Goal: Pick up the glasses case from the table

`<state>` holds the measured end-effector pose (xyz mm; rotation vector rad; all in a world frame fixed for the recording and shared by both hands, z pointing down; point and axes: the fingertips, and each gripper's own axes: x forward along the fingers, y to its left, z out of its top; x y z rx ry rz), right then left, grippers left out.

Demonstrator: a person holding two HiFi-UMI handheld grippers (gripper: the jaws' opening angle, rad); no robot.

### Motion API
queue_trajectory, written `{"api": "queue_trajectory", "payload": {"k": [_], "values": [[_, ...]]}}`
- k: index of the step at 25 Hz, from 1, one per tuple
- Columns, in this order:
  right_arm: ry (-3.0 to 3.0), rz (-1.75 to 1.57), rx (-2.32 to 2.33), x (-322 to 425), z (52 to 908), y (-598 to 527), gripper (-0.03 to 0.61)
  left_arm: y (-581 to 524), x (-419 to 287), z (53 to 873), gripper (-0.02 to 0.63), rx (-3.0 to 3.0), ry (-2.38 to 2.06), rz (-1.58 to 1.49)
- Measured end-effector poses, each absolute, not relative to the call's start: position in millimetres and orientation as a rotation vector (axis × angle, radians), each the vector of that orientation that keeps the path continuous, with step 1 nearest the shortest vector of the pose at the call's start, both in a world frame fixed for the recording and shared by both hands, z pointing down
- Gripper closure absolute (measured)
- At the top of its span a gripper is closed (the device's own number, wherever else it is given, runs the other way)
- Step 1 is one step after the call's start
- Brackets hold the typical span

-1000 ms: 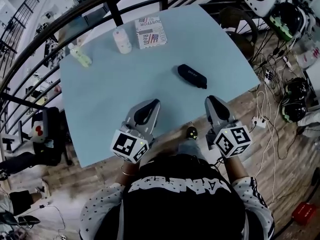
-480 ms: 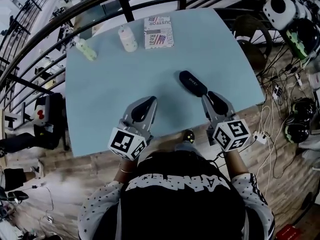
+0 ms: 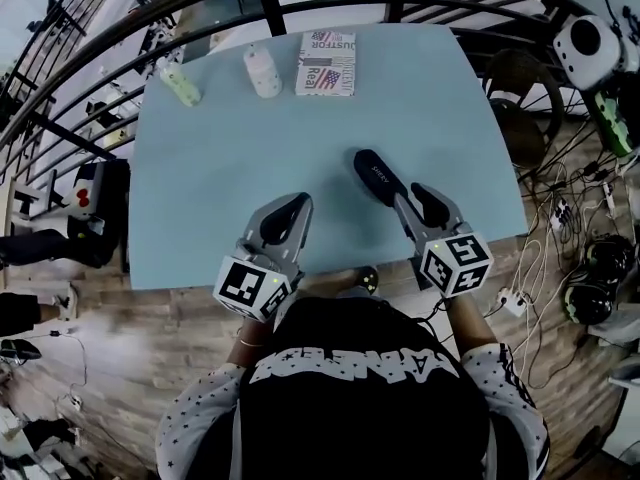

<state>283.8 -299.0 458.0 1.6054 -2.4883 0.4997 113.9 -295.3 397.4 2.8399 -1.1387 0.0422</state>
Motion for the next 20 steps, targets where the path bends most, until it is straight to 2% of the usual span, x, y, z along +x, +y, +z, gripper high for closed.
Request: {"api": "queue_trajectory", "payload": {"k": [20], "values": [[-2.346,0.461,1.25,254.9,552.7,-359.1,0.294,-300.5,79.2,419.3,0.614,2.695,-1.389,0.086]]}}
